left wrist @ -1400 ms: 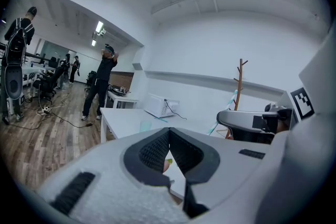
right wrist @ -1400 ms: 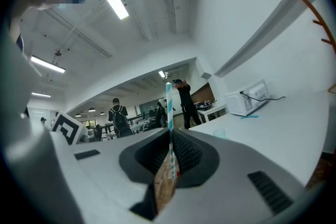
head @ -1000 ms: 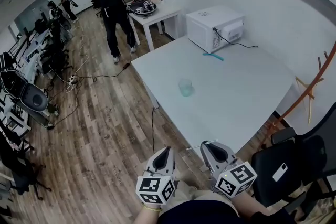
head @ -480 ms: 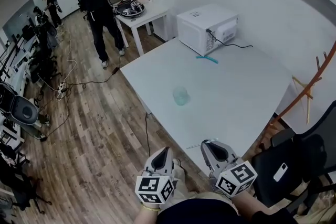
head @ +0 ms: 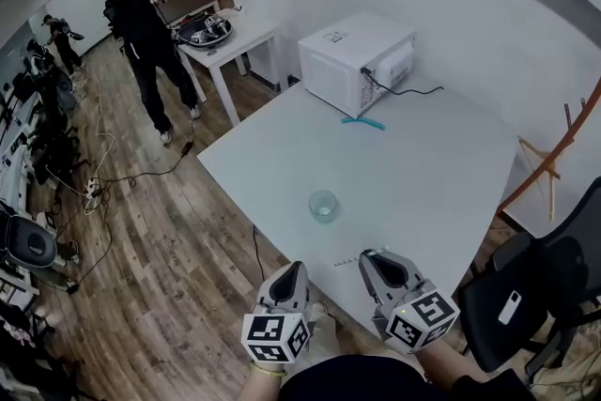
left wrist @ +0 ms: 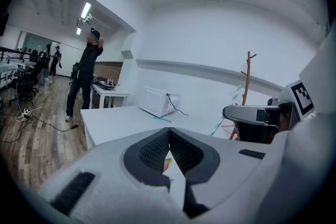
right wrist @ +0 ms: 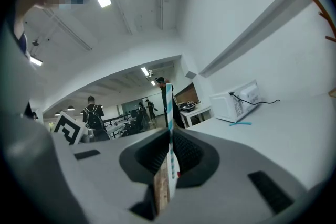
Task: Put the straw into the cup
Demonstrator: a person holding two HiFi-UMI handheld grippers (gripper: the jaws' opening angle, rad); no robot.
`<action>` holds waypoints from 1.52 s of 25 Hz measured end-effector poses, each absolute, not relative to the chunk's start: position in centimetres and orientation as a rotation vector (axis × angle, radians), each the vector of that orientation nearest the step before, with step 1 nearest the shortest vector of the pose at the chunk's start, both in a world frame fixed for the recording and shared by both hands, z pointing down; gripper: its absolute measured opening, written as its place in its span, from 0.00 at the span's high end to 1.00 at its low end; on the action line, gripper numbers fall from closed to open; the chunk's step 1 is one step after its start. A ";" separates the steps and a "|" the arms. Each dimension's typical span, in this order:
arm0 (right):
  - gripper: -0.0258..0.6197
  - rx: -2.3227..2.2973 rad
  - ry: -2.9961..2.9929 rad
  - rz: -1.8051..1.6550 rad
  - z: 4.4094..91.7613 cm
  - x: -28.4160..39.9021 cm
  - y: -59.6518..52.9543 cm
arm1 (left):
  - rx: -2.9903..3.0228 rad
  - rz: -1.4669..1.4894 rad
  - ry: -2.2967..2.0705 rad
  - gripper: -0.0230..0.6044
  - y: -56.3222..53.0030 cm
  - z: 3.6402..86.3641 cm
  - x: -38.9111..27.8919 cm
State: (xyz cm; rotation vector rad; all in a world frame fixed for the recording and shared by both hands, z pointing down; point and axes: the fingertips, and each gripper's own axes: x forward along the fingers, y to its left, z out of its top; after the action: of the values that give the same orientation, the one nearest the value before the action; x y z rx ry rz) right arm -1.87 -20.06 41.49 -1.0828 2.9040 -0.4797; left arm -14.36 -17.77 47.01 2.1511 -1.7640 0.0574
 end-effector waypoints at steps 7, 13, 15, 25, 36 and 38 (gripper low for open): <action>0.90 -1.203 2.842 -0.489 41.5 -3.6 -24.9 | 2.200 0.105 -1.674 0.93 -23.3 47.6 -16.5; 0.90 -1.280 2.810 -0.484 41.7 -4.5 -27.8 | 2.249 0.128 -1.602 0.93 -26.7 48.1 -17.2; 0.90 -1.299 2.799 -0.489 42.0 -4.8 -28.7 | 2.263 0.136 -1.582 0.93 -27.6 48.3 -17.4; 0.90 -1.351 2.788 -0.494 43.1 -6.8 -32.3 | 2.280 0.151 -1.538 0.93 -31.2 49.2 -19.2; 0.90 -1.429 2.798 -0.518 46.0 -7.2 -35.2 | 2.260 0.180 -1.512 0.93 -33.4 51.1 -20.0; 0.90 -1.441 2.803 -0.530 46.8 -7.2 -35.6 | 2.250 0.184 -1.509 0.93 -33.6 51.7 -20.1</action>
State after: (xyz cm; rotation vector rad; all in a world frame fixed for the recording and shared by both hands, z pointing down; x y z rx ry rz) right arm -7.18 -35.65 46.85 -1.4412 2.8030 -0.5300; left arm -20.06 -33.62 51.68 2.2504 -1.5090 0.1835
